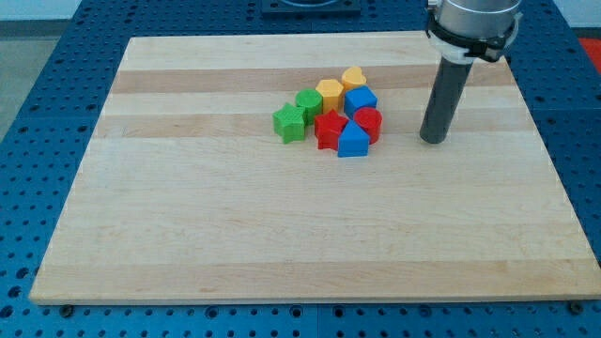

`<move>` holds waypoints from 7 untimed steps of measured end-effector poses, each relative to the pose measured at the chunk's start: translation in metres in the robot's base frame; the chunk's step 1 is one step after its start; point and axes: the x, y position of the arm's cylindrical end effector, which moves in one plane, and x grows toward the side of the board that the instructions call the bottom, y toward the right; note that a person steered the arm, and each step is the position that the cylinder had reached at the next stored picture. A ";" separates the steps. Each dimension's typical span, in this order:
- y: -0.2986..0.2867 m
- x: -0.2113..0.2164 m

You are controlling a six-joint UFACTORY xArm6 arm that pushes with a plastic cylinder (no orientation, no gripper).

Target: Separate the group of blocks from each other

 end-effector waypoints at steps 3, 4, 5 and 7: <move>0.003 -0.025; -0.020 -0.033; -0.063 -0.029; -0.149 -0.012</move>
